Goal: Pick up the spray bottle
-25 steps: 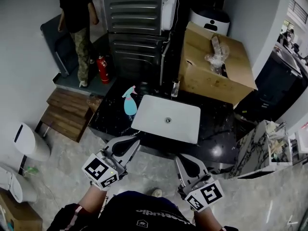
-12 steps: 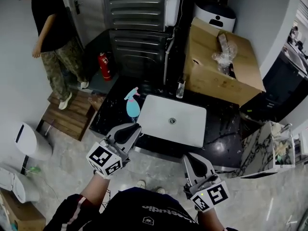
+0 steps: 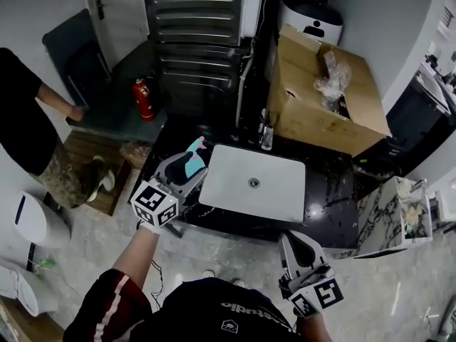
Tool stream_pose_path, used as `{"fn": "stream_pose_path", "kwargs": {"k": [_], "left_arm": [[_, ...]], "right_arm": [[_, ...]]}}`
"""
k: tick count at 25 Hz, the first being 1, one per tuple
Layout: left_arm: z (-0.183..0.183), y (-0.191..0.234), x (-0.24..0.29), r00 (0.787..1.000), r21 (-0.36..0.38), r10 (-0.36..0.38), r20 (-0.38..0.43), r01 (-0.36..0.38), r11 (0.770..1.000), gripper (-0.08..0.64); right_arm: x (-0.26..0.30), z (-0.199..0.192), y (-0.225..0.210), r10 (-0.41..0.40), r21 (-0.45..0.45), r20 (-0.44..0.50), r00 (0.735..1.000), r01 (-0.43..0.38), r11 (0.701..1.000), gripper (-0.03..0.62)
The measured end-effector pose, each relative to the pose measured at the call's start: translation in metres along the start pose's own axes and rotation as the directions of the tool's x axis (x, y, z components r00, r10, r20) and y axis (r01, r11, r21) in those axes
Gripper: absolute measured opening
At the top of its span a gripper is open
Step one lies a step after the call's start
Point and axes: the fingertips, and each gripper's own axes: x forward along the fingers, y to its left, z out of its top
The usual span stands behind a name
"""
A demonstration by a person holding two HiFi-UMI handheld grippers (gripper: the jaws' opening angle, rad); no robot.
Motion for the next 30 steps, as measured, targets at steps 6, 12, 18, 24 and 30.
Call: {"fn": "stream_pose_path", "kwargs": {"k": [6,12,18,24,30], "left_arm": [[-0.052,0.061,0.031,0.996,-0.031,0.030,-0.078,-0.033,0.999,0.286],[-0.102,0.099,0.057,0.987,-0.058,0.051,-0.152,-0.061,0.996,0.287],[-0.126,0.110,0.070,0.985,-0.100,0.052,-0.166,-0.070,0.992,0.259],[-0.137,0.112,0.075,0.980,-0.104,0.061,-0.188,-0.082,0.991,0.145],[-0.134,0.107,0.069,0.980,-0.111,0.072,-0.184,-0.093,0.989,0.095]], "right_arm": [[0.017,0.004,-0.001,-0.052,0.014,0.018,0.999,0.051,0.999,0.037],[0.024,-0.008,-0.005,-0.090,0.004,-0.041,0.995,0.090,0.996,0.037],[0.021,-0.027,-0.009,-0.129,-0.014,-0.126,0.984,0.129,0.992,0.037],[0.023,-0.027,-0.007,-0.135,-0.011,-0.129,0.982,0.135,0.991,0.037],[0.020,-0.027,-0.002,-0.126,-0.016,-0.122,0.985,0.125,0.992,0.037]]}}
